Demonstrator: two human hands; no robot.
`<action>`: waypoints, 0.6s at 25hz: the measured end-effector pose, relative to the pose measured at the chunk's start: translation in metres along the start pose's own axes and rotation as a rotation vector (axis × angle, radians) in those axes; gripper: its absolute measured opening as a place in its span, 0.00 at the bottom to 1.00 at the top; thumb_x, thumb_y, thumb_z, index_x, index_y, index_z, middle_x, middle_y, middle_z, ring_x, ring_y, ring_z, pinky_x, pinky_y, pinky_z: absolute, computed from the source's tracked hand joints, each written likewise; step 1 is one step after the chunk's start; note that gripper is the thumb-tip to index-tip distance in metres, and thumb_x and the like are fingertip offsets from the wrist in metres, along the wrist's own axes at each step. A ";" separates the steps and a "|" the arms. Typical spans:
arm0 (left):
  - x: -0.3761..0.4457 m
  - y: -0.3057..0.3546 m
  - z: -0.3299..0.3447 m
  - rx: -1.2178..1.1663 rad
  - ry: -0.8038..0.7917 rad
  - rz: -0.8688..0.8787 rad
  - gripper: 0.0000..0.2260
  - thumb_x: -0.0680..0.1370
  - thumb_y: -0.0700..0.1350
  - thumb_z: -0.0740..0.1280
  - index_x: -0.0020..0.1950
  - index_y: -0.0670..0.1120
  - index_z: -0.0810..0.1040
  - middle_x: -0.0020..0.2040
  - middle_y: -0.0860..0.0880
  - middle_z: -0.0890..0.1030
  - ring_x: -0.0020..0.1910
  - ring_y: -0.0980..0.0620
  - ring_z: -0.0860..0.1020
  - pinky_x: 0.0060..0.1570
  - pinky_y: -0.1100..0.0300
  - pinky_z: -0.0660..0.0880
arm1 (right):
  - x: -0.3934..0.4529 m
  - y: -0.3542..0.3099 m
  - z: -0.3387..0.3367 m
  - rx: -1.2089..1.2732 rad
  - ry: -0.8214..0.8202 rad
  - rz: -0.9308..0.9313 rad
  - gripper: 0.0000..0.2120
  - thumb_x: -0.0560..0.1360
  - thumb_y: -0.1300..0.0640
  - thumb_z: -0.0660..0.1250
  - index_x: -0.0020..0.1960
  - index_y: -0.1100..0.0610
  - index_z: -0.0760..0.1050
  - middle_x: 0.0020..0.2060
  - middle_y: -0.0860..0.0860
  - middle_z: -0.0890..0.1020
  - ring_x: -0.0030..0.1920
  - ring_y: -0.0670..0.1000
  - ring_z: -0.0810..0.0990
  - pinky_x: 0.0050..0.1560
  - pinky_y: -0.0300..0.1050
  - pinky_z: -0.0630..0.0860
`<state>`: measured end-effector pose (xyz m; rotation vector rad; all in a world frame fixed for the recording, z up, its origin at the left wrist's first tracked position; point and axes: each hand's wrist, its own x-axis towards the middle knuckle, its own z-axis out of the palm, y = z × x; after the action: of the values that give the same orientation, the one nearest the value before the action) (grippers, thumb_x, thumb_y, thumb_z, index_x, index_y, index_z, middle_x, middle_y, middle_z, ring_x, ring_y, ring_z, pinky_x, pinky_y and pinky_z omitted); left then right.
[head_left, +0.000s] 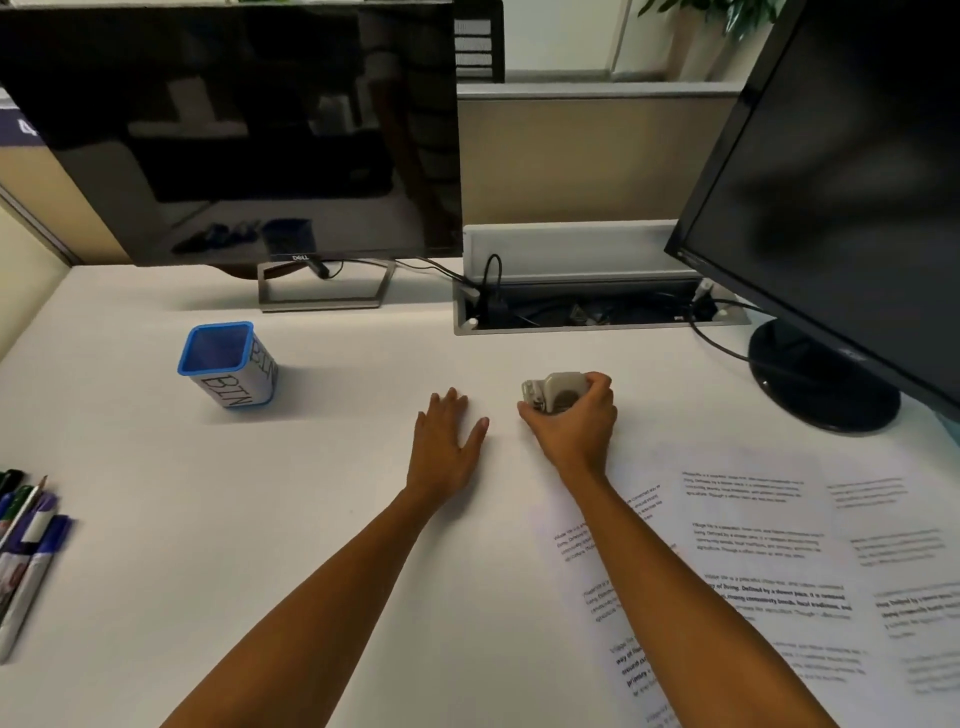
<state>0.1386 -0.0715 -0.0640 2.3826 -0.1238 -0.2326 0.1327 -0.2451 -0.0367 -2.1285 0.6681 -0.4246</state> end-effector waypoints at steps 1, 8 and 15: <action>0.001 -0.004 0.005 0.104 0.015 0.041 0.29 0.82 0.61 0.55 0.80 0.48 0.58 0.81 0.50 0.55 0.81 0.50 0.48 0.78 0.53 0.44 | 0.011 0.003 0.004 -0.016 0.016 0.026 0.42 0.57 0.44 0.81 0.62 0.55 0.64 0.59 0.55 0.75 0.57 0.57 0.74 0.55 0.53 0.77; -0.005 -0.004 0.016 0.439 0.061 0.140 0.31 0.81 0.63 0.46 0.81 0.53 0.47 0.82 0.53 0.46 0.80 0.52 0.40 0.78 0.47 0.43 | 0.064 0.016 0.030 -0.056 0.052 0.002 0.42 0.59 0.45 0.81 0.65 0.55 0.63 0.62 0.55 0.74 0.61 0.58 0.72 0.61 0.57 0.75; -0.002 -0.006 0.019 0.456 0.066 0.130 0.31 0.81 0.64 0.46 0.81 0.53 0.47 0.82 0.54 0.45 0.80 0.52 0.40 0.78 0.46 0.43 | 0.085 0.018 0.047 -0.039 0.083 -0.015 0.43 0.61 0.40 0.79 0.66 0.54 0.63 0.63 0.55 0.74 0.62 0.56 0.72 0.60 0.56 0.77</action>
<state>0.1332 -0.0797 -0.0811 2.8169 -0.3290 -0.0664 0.2191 -0.2755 -0.0731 -2.1631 0.7129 -0.5150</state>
